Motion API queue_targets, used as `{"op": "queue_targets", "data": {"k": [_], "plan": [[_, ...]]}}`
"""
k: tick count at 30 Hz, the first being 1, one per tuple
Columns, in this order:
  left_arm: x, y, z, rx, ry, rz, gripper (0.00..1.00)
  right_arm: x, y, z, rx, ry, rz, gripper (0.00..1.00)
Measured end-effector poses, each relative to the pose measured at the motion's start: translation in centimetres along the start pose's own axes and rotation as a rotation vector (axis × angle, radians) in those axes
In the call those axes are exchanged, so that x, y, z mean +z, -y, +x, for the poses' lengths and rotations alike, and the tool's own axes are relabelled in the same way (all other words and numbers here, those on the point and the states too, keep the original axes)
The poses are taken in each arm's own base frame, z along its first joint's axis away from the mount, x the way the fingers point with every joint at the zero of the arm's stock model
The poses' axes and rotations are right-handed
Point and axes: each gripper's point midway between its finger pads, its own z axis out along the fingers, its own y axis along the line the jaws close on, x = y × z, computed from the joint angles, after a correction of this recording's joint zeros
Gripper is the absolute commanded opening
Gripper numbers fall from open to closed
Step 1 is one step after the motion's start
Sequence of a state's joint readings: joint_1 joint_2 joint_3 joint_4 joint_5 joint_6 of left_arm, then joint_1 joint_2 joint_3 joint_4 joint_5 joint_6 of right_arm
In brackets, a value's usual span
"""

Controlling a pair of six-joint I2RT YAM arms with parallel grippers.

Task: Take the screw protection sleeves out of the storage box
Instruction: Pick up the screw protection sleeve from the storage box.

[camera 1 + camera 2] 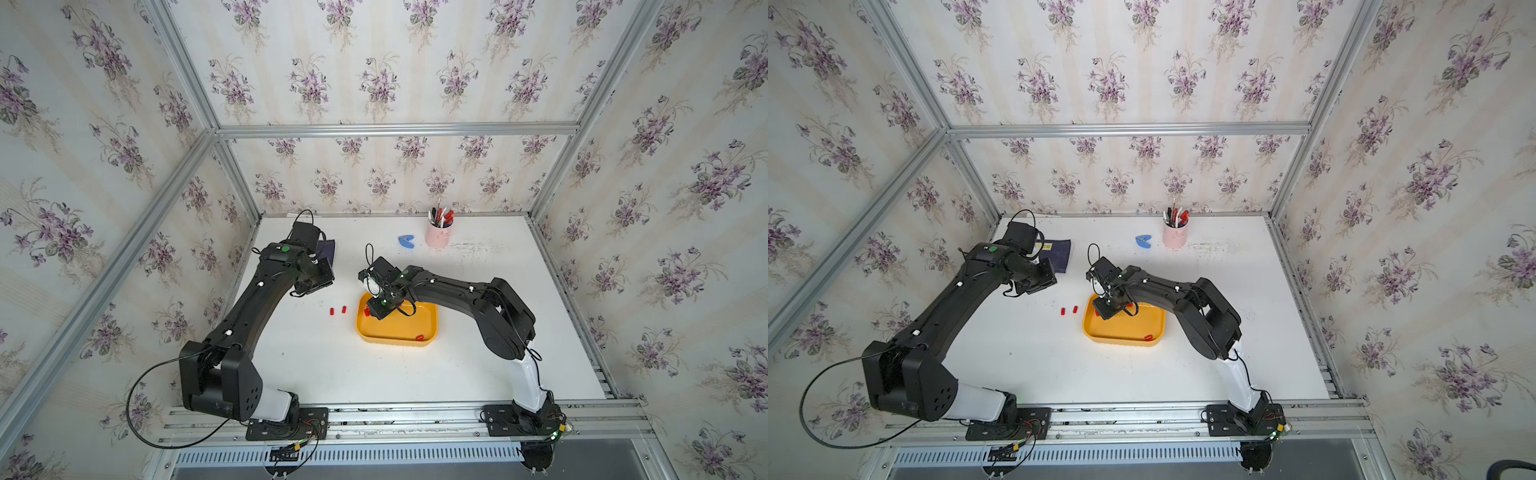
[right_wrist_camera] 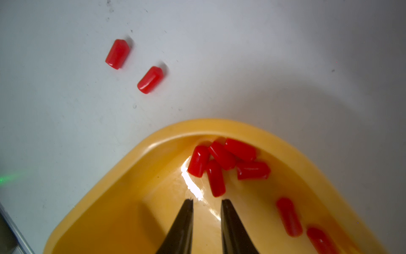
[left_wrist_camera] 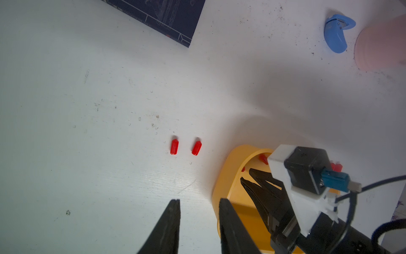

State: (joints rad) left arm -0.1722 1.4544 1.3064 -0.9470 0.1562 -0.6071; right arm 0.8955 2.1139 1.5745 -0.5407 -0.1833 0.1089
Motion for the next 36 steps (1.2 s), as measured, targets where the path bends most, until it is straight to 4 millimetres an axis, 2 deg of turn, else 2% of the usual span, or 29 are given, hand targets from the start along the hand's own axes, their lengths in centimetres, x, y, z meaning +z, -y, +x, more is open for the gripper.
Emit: {"op": "queue_targets", "data": {"k": [8, 28, 31, 36], "plan": [[0.6, -0.6, 0.4, -0.005, -0.015, -0.006, 0.34, 0.9, 0.4, 0.5, -0.008, -0.017, 0.017, 0.29], [0.7, -1.0, 0.6, 0.003, -0.012, 0.001, 0.33, 2.0, 0.6, -0.3, -0.030, 0.006, 0.020, 0.28], [0.8, -1.0, 0.7, 0.006, -0.015, 0.000, 0.33, 2.2, 0.7, -0.5, -0.032, 0.014, 0.026, 0.26], [1.0, -1.2, 1.0, 0.009, -0.022, -0.005, 0.33, 2.5, 0.8, -0.6, -0.036, 0.026, 0.030, 0.14]]}}
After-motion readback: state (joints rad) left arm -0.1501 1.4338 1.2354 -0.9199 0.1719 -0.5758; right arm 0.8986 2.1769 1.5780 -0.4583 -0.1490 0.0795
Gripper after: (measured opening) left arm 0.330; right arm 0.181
